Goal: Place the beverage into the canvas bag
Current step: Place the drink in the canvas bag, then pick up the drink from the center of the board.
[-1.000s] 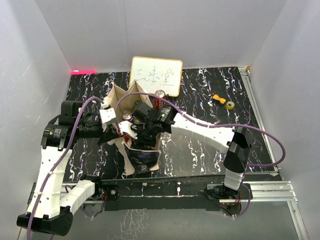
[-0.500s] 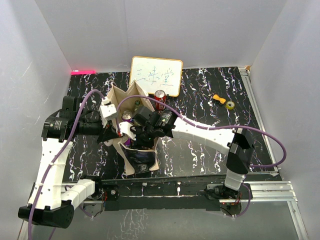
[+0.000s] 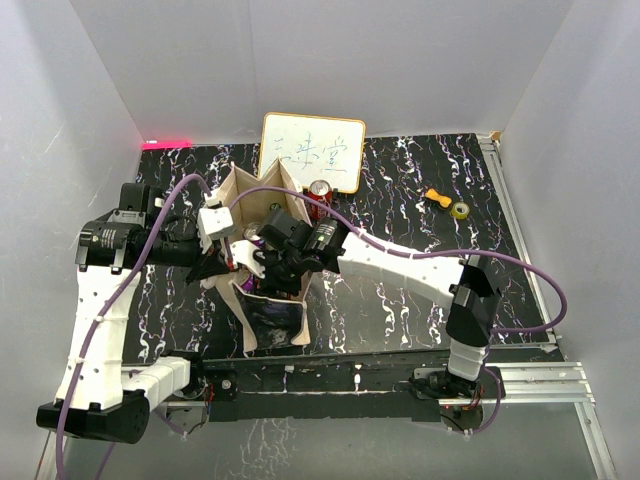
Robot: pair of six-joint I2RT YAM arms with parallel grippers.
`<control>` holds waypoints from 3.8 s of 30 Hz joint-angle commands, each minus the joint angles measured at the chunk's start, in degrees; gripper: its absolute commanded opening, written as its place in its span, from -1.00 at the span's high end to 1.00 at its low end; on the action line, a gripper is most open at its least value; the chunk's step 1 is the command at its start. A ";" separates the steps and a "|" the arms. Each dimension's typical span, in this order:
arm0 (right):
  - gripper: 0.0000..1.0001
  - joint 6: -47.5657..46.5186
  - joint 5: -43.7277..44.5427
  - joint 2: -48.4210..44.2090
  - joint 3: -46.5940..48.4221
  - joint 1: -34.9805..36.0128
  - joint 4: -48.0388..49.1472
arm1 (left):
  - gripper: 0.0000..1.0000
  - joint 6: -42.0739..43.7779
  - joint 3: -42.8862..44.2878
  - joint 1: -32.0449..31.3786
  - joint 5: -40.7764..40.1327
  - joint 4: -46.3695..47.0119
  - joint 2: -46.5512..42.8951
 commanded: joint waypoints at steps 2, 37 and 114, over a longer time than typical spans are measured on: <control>0.72 3.84 8.92 8.35 -1.27 1.71 -13.76 | 1.00 9.33 7.21 0.29 8.84 -3.20 -2.63; -0.32 7.23 4.24 2.08 -4.41 1.26 -1.38 | 0.98 11.87 -2.53 2.22 13.57 -2.91 -5.42; -0.99 15.42 15.66 25.42 29.75 -32.31 9.26 | -0.80 -44.55 4.54 24.26 2.82 37.20 1.96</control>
